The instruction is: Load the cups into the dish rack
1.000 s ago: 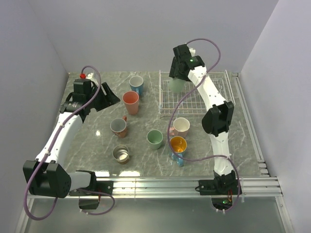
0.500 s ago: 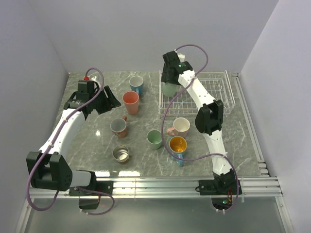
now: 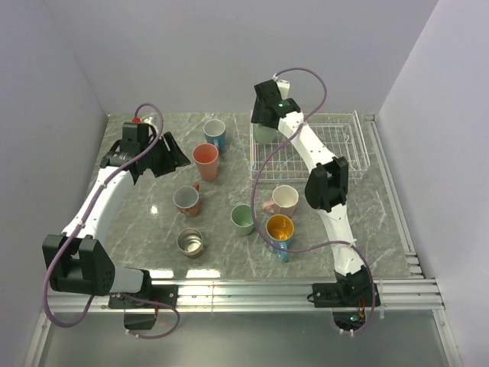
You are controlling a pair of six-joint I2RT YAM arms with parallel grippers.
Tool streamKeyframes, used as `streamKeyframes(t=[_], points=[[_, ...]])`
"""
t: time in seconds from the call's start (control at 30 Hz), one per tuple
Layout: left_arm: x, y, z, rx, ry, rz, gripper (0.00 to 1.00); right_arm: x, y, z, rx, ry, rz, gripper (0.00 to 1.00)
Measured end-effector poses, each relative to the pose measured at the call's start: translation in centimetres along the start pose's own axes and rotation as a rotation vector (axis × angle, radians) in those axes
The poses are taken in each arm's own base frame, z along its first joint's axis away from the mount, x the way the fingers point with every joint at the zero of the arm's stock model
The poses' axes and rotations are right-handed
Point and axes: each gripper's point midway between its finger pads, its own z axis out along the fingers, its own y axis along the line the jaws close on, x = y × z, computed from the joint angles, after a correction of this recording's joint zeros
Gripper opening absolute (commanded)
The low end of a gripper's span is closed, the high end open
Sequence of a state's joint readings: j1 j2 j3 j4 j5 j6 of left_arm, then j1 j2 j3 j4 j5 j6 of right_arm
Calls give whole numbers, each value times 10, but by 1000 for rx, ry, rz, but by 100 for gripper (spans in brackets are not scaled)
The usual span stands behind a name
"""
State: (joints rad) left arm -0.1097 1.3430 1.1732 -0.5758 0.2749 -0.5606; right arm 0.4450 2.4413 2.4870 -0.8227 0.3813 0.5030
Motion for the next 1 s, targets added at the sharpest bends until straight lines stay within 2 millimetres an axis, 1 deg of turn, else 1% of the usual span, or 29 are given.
streamKeyframes(t=[0.07, 0.1, 0.2, 0.27, 0.4, 0.5, 0.57, 0.6, 0.67, 0.73, 0.83, 0.9, 0.93, 1.0], points=[[-1, 0, 1, -2, 3, -2, 65, -1, 1, 0, -3, -6, -1, 84], [-2, -1, 2, -2, 4, -2, 65, -1, 2, 1, -3, -10, -1, 91], [-2, 0, 5, -7, 12, -5, 64, 2, 1, 4, 5, -13, -14, 95], [-2, 1, 6, -11, 18, -7, 64, 6, -2, 6, 17, -4, -28, 96], [-2, 1, 8, -13, 22, -9, 64, 10, -5, 7, 26, 3, -42, 97], [-4, 0, 7, -11, 19, -8, 64, 8, -6, 1, 24, 1, -41, 98], [-5, -1, 7, -10, 16, -8, 64, 6, -7, -7, 17, 3, -40, 98], [-5, -1, 7, -9, 14, -7, 64, 3, -8, -15, 10, 1, -38, 99], [-8, -2, 5, -8, 9, -5, 64, -9, -7, -33, -17, -17, -24, 99], [-10, -4, 4, -5, 3, -2, 64, -31, -2, -58, -66, -62, 2, 99], [-14, -6, 5, -3, -4, 1, 62, -70, 5, -108, -161, -147, 52, 100], [-16, -5, 8, -9, -6, 3, 61, -92, 5, -144, -218, -198, 82, 100], [-16, -4, 11, -17, -3, 4, 61, -99, 2, -162, -239, -219, 94, 100], [-16, -2, 20, -30, 5, 12, 60, -104, -7, -191, -270, -243, 110, 100]])
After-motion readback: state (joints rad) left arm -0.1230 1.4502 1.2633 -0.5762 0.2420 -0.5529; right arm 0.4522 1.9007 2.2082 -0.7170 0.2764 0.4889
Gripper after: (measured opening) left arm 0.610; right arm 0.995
